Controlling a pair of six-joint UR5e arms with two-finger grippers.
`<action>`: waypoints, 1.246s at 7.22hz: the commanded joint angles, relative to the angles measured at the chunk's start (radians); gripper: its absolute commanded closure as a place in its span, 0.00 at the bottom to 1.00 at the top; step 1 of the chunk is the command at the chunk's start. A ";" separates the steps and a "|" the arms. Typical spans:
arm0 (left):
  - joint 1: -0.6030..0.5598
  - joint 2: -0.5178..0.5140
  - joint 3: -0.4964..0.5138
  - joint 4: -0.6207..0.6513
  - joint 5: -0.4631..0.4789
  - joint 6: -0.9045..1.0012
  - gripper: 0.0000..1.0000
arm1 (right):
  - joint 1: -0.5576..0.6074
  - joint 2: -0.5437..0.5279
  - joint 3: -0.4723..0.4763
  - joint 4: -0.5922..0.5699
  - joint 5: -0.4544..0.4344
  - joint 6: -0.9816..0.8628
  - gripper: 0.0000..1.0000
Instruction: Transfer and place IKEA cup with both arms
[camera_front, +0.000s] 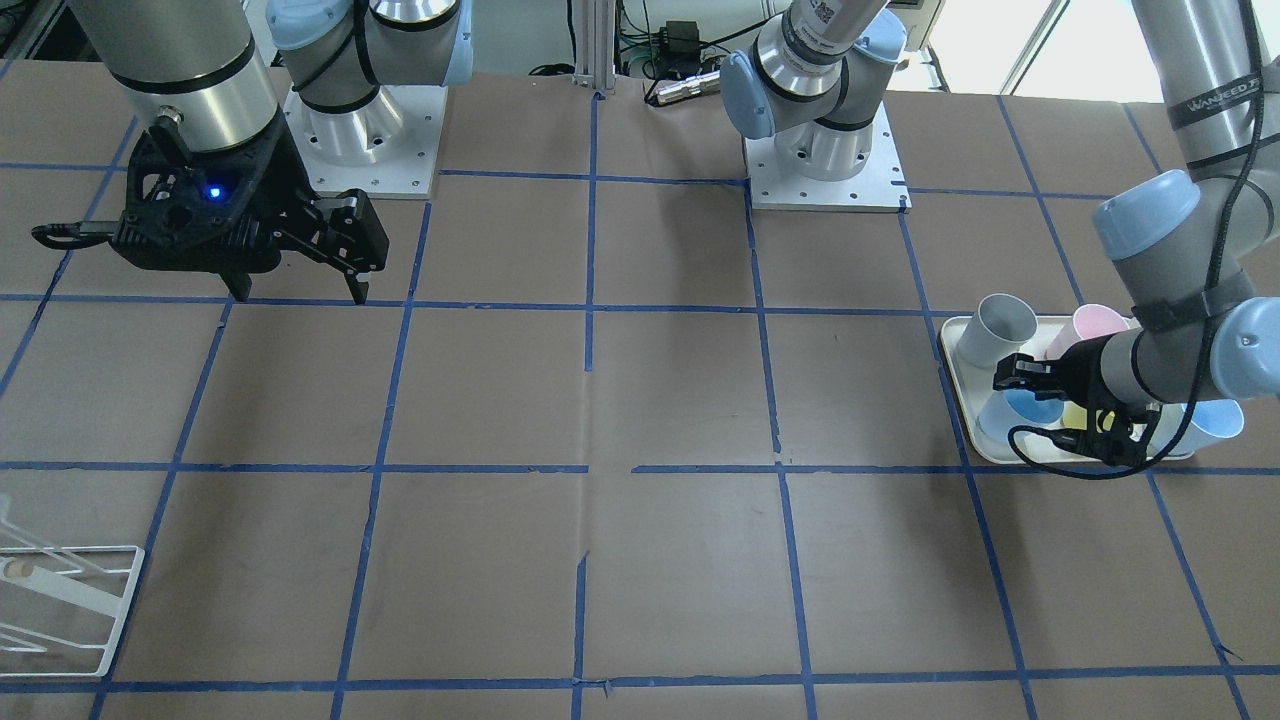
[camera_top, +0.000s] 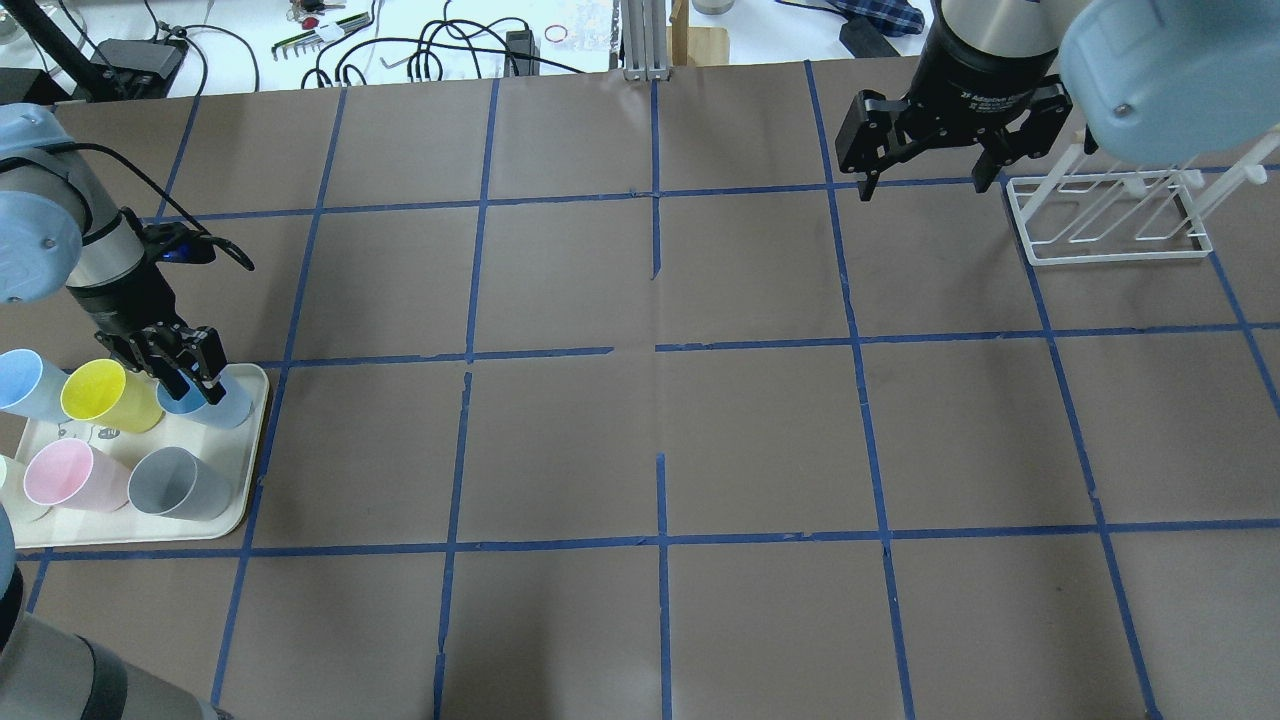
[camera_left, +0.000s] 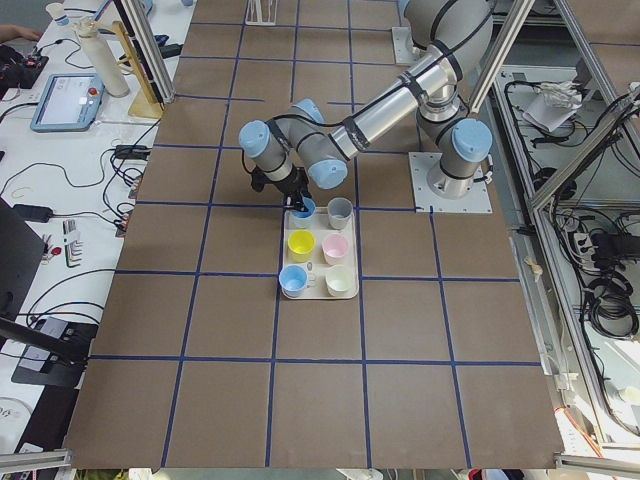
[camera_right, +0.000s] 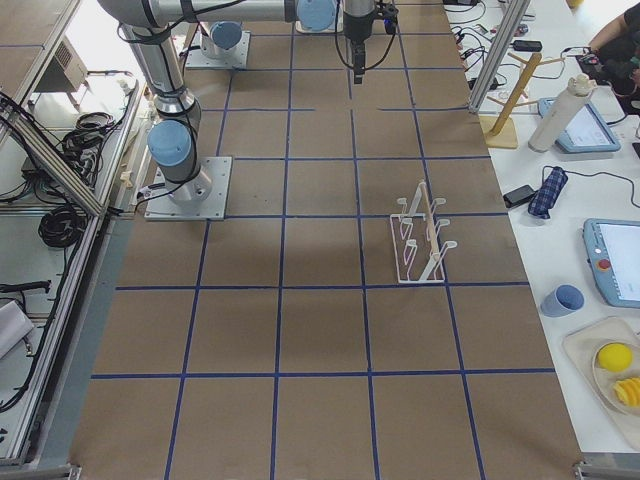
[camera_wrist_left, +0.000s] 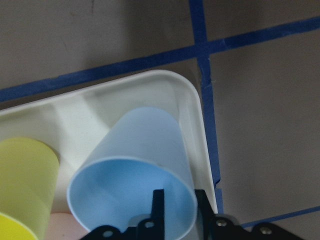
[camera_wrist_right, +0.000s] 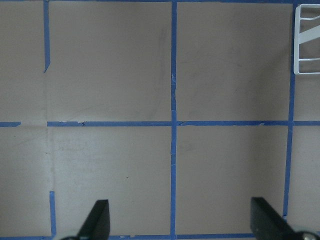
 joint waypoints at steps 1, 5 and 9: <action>-0.004 0.045 0.021 -0.024 -0.007 0.000 0.05 | 0.000 0.002 0.000 -0.001 0.000 0.000 0.00; -0.133 0.236 0.144 -0.117 -0.126 -0.243 0.00 | 0.002 0.002 0.000 -0.001 0.000 0.000 0.00; -0.430 0.463 0.113 -0.243 -0.126 -0.482 0.00 | 0.000 0.002 0.000 -0.001 0.000 0.000 0.00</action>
